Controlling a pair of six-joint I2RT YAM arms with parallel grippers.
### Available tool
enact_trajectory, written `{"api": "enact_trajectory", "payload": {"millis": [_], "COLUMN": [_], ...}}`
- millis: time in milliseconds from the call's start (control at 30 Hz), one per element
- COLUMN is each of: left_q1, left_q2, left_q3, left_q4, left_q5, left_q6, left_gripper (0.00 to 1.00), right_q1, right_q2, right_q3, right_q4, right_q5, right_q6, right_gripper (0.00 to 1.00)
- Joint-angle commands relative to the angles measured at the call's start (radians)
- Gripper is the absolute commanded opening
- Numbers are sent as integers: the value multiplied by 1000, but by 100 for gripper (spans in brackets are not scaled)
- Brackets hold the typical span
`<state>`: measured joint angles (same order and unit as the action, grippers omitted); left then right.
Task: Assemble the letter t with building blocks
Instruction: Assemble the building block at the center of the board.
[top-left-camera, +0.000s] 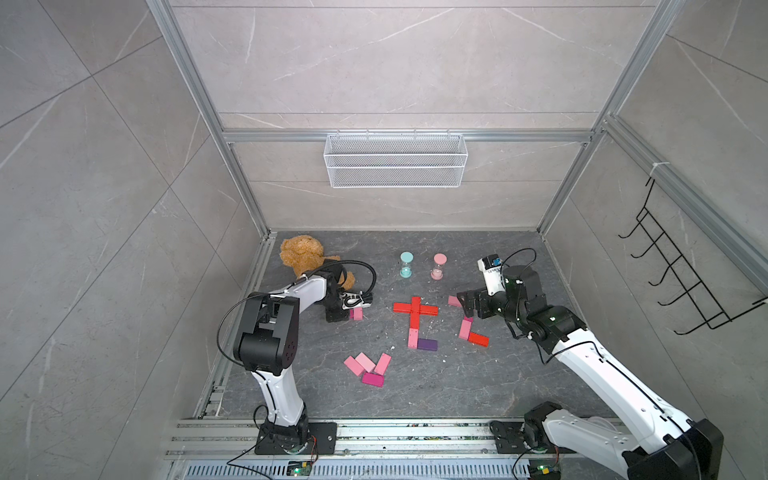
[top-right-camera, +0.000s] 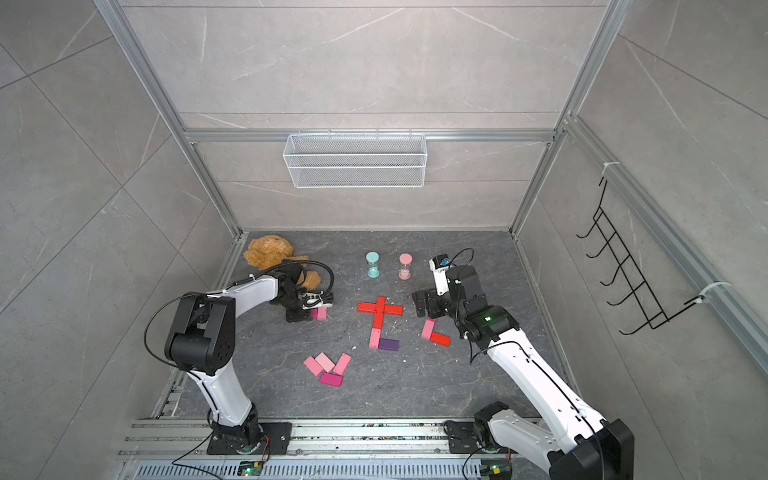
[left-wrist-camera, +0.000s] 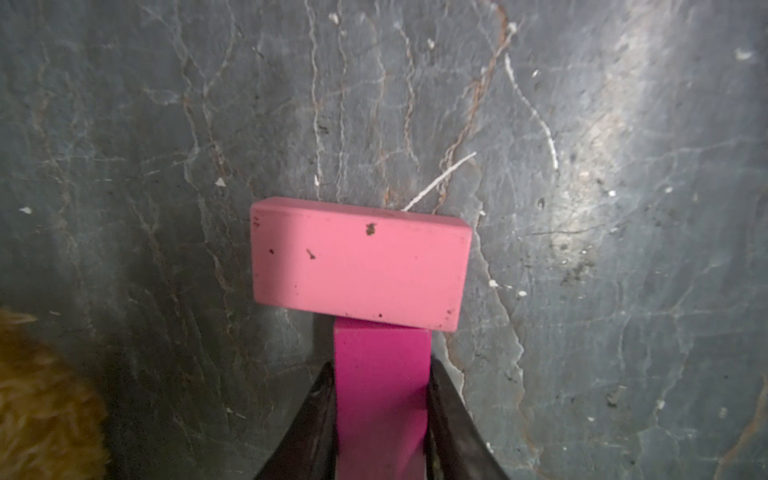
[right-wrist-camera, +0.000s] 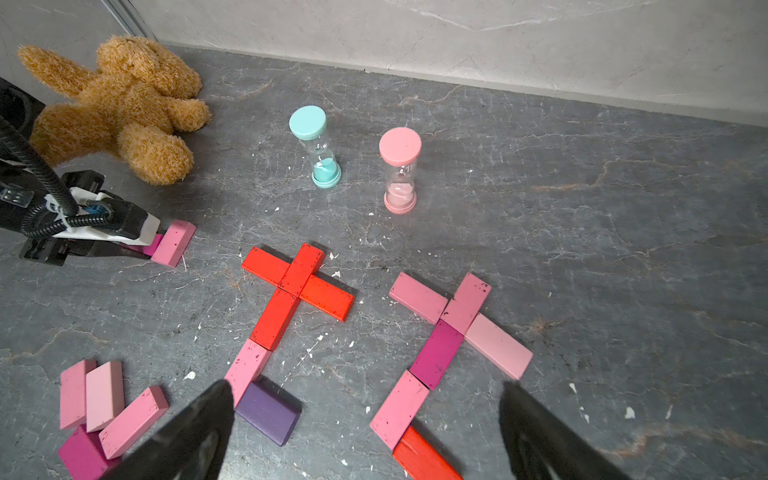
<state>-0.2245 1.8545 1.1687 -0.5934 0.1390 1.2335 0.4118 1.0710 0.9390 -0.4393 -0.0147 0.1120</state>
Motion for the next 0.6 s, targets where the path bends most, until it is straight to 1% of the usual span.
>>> {"api": "enact_trajectory", "payload": {"millis": [0,67,100,167,367,567], "left_q1": [-3,-3,-4,-3,-3,-3], "left_q2": [63,71,72,71,58,46], "left_q3": [11,19,18,16,12,-6], "left_q4": [-66,-84,-92,-99,-121,-105], "left_q5": [-4,-3,-4,-4,11,32], "left_q6": [32,32,35,38,40,40], "left_gripper": [1,4,8,12,16,17], "right_q1": [2,1,2,1,2,2], "right_q2": [-22,-23,-23,-20,-13,-17], "right_q3": [34,34,32,32,31,28], "right_q4": [-18,-18,-17,-15,-9,-9], "right_q5": [17,19,19,19,19,22], "right_q6": [-17,-18,-20,-20,-18,-20], "right_gripper": [100,100,100,100,100,100]}}
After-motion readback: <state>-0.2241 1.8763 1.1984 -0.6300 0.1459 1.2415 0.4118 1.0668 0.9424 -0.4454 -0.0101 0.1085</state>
